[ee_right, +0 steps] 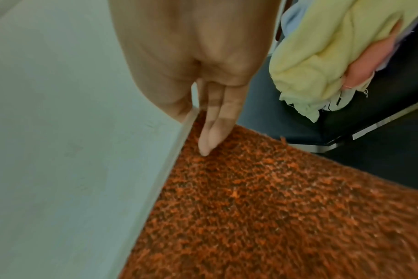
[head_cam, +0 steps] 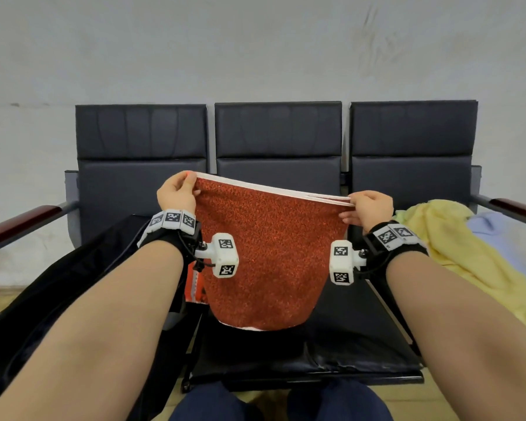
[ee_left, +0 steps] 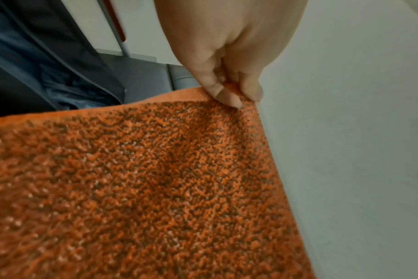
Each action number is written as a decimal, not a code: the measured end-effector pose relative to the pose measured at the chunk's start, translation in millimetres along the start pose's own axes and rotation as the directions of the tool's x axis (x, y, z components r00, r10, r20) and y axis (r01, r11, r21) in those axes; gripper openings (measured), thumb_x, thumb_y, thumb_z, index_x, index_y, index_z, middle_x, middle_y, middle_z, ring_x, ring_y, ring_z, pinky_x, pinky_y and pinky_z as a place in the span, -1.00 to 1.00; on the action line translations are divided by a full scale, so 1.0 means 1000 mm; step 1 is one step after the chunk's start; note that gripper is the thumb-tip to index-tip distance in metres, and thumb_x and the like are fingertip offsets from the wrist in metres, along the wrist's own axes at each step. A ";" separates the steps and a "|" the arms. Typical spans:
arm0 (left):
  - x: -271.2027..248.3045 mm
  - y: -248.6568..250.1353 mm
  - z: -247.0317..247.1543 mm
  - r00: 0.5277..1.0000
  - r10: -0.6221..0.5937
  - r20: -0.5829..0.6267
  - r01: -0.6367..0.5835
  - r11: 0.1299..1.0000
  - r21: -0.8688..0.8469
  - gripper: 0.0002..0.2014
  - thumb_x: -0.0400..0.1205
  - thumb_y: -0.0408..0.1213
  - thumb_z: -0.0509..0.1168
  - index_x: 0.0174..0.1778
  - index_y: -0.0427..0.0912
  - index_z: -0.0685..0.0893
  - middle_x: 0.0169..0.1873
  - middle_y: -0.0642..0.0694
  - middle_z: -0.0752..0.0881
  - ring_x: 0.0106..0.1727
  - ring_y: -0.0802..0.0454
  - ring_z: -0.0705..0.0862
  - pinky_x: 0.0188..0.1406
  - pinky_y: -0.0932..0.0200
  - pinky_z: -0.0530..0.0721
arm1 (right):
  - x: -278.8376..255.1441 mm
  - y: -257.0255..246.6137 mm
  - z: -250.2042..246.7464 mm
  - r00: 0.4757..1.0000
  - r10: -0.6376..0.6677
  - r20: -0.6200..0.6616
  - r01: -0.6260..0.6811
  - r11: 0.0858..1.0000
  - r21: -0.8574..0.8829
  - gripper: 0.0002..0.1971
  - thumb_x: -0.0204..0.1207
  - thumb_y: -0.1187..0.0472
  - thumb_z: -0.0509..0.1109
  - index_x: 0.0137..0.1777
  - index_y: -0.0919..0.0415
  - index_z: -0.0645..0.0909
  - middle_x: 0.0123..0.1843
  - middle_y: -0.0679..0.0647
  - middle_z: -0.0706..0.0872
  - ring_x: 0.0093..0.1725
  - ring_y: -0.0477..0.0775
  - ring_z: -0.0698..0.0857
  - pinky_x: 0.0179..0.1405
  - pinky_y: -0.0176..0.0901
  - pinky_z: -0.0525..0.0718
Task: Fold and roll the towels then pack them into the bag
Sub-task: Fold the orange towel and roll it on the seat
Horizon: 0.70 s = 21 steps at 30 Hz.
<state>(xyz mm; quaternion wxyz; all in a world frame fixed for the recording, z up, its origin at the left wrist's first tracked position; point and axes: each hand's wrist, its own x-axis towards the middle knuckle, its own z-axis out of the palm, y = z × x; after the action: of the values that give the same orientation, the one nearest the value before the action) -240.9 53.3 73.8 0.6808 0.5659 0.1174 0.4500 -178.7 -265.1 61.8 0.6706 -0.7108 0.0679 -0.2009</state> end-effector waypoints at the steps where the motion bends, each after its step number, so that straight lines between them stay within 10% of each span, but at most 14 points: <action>1: 0.000 0.002 0.001 1.000 0.008 -0.002 -0.008 1.000 0.006 -0.83 0.64 -0.32 0.34 0.08 -0.29 0.74 -0.22 -0.02 0.73 -0.46 0.27 0.62 -0.34 0.41 0.62 | 0.000 -0.003 -0.001 1.000 0.001 -0.010 -0.001 0.998 0.056 -0.81 0.48 0.43 0.24 -0.27 0.32 0.66 -0.42 0.24 0.69 -0.64 0.04 0.68 -0.61 -0.21 0.68; 7: -0.004 0.024 0.009 0.999 0.051 -0.012 -0.052 0.999 -0.014 -0.81 0.65 -0.32 0.33 0.10 -0.33 0.73 -0.14 -0.12 0.73 -0.52 0.31 0.63 -0.37 0.42 0.62 | -0.007 -0.018 -0.006 0.954 -0.289 0.083 0.297 0.949 -0.103 -0.88 0.42 0.32 0.38 -0.09 0.14 0.69 -0.14 0.11 0.74 -0.15 0.03 0.68 -0.05 -0.13 0.63; 11: -0.010 0.048 0.010 0.985 0.171 0.028 -0.174 0.972 0.156 -0.80 0.65 -0.26 0.32 0.08 -0.27 0.75 -0.08 -0.08 0.74 -0.14 0.12 0.69 -0.14 0.50 0.58 | -0.008 -0.035 -0.020 0.876 -0.474 -0.085 0.434 0.854 -0.286 -0.84 0.56 0.18 0.37 0.01 0.23 0.73 -0.03 0.18 0.74 0.08 0.22 0.64 0.17 0.02 0.55; 13: -0.011 0.060 0.010 0.978 0.209 -0.009 -0.201 0.950 0.241 -0.81 0.65 -0.17 0.29 0.06 -0.16 0.74 -0.04 -0.05 0.75 0.04 0.00 0.67 0.10 0.30 0.57 | -0.013 -0.051 -0.026 0.867 -0.484 -0.121 0.443 0.858 -0.260 -0.80 0.60 0.15 0.33 0.06 0.25 0.68 -0.10 0.13 0.68 0.01 0.17 0.63 0.09 -0.04 0.54; 17: -0.019 0.085 0.022 0.949 0.316 -0.020 -0.307 0.933 0.186 -0.79 0.71 -0.28 0.20 0.13 -0.33 0.63 -0.06 -0.06 0.61 -0.04 0.10 0.56 -0.17 0.55 0.46 | -0.025 -0.078 -0.027 0.838 -0.497 -0.225 0.503 0.864 -0.034 -0.79 0.69 0.17 0.21 0.18 0.28 0.53 -0.08 0.05 0.62 -0.14 -0.03 0.58 -0.25 -0.40 0.41; 21: -0.015 0.079 0.020 0.996 0.089 0.027 -0.091 0.870 0.484 -0.75 0.66 -0.32 0.26 0.10 -0.41 0.73 0.05 -0.27 0.75 0.12 -0.15 0.68 0.02 0.22 0.51 | -0.019 -0.075 -0.034 0.939 -0.324 -0.117 0.285 0.920 -0.269 -0.72 0.64 0.12 0.29 0.15 0.31 0.67 0.06 0.20 0.73 0.11 0.19 0.68 0.01 -0.17 0.52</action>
<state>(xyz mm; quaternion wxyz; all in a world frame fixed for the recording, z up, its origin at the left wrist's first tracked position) -274.1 24.8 144.6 0.4957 0.7242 0.1984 0.4364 -221.3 -282.9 131.9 0.5294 -0.7725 0.0342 -0.3490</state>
